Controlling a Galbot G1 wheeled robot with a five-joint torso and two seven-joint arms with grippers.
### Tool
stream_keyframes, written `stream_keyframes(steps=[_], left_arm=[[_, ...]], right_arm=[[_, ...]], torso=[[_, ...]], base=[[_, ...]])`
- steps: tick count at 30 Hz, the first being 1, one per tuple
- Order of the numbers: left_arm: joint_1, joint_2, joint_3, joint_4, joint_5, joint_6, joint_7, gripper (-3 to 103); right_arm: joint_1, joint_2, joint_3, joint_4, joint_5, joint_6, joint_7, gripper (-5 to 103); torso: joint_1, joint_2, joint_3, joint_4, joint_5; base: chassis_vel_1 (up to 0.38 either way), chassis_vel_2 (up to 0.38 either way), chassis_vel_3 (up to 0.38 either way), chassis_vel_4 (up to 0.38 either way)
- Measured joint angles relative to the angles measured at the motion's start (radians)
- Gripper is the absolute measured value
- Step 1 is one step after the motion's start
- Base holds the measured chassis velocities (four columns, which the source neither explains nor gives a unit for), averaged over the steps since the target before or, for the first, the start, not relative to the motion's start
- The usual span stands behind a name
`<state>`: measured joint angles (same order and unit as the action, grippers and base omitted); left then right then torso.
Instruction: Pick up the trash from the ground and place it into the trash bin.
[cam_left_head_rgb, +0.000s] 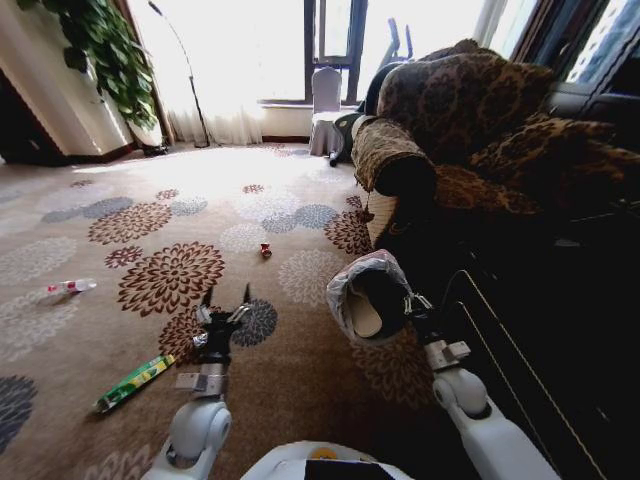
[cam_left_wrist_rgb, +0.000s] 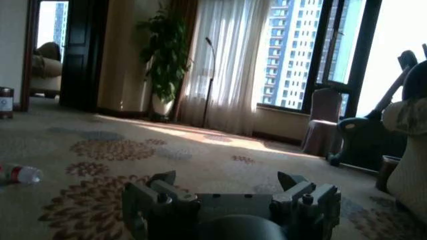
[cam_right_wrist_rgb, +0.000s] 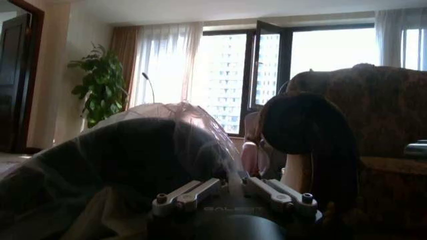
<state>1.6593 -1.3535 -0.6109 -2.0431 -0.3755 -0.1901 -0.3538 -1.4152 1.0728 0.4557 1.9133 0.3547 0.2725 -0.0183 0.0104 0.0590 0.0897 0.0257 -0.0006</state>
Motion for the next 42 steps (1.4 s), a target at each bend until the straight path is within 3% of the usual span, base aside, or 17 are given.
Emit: stream_keyframes(steps=[2, 7, 11, 16, 21, 28, 31, 34, 36, 39, 42], left_arm=[[0.023, -0.007, -0.05, 0.018, -0.039, 0.042, -0.001, 100], [0.053, -0.001, -0.104, 0.069, -0.01, 0.075, 0.053, 100], [0.042, 0.022, -0.14, 0.181, 0.009, 0.059, 0.108, 100], [0.004, 0.051, -0.145, 0.267, -0.014, 0.054, 0.136, 100], [-0.065, 0.072, -0.122, 0.301, -0.054, 0.105, 0.159, 100], [-0.151, 0.085, -0.083, 0.374, -0.129, 0.191, 0.206, 100], [-0.181, 0.095, -0.068, 0.43, -0.087, 0.176, 0.218, 100], [-0.256, 0.146, -0.021, 0.583, -0.003, 0.107, 0.27, 100], [-0.271, 0.161, -0.009, 0.609, -0.002, 0.107, 0.28, 100], [-0.302, 0.195, 0.016, 0.651, -0.024, 0.124, 0.316, 100], [-0.335, 0.22, 0.056, 0.679, -0.113, 0.183, 0.353, 100]], right_arm=[[-0.039, 0.013, 0.021, 0.035, -0.013, -0.01, 0.0, 0], [-0.071, 0.051, 0.035, 0.074, -0.016, -0.021, 0.0, 0], [-0.101, 0.072, 0.023, 0.091, -0.056, -0.034, 0.0, 0], [-0.134, 0.127, 0.025, 0.079, -0.115, -0.015, 0.0, 0], [-0.185, 0.194, 0.036, 0.083, -0.171, 0.01, 0.0, 0], [-0.173, 0.168, 0.053, 0.094, -0.159, 0.031, 0.001, 0], [-0.165, 0.16, 0.054, 0.096, -0.142, 0.031, 0.001, 0], [-0.137, 0.146, 0.054, 0.082, -0.127, 0.058, 0.0, 0], [-0.132, 0.143, 0.054, 0.079, -0.123, 0.063, 0.0, 0], [-0.13, 0.136, 0.047, 0.075, -0.105, 0.065, 0.0, 0], [-0.131, 0.131, 0.046, 0.065, -0.103, 0.066, 0.0, 0]], torso=[[0.0, 0.0, 0.0, -0.0002, 0.0006], [0.0, 0.0, 0.0, 0.0, 0.0002], [0.0, 0.0, 0.0, 0.0003, 0.0002], [0.0, 0.0, 0.0, 0.0001, 0.0006], [0.0, 0.0, 0.0, -0.0002, 0.0009], [0.0, 0.0, 0.0, 0.0, 0.0009], [0.0, 0.0, 0.0, 0.0004, 0.0005], [0.0, 0.0, 0.0, 0.0001, 0.0006], [0.0, 0.0, 0.0, 0.0001, 0.0004], [0.0, 0.0, 0.0, 0.0004, 0.0008], [0.0, 0.0, 0.0, 0.0002, 0.0003]], base=[[0.0, 0.0, 0.0, 0.0], [0.0, 0.0, 0.0, 0.0], [0.0, 0.0, 0.0, 0.0], [0.0, 0.0, 0.0, 0.0], [0.004, 0.011, -0.005, -0.009], [0.117, 0.106, -0.109, -0.116], [0.214, 0.179, -0.172, -0.18], [0.242, 0.229, -0.214, -0.228], [0.268, 0.249, -0.282, -0.278], [0.283, 0.282, -0.272, -0.296], [0.25, 0.249, -0.255, -0.243]])
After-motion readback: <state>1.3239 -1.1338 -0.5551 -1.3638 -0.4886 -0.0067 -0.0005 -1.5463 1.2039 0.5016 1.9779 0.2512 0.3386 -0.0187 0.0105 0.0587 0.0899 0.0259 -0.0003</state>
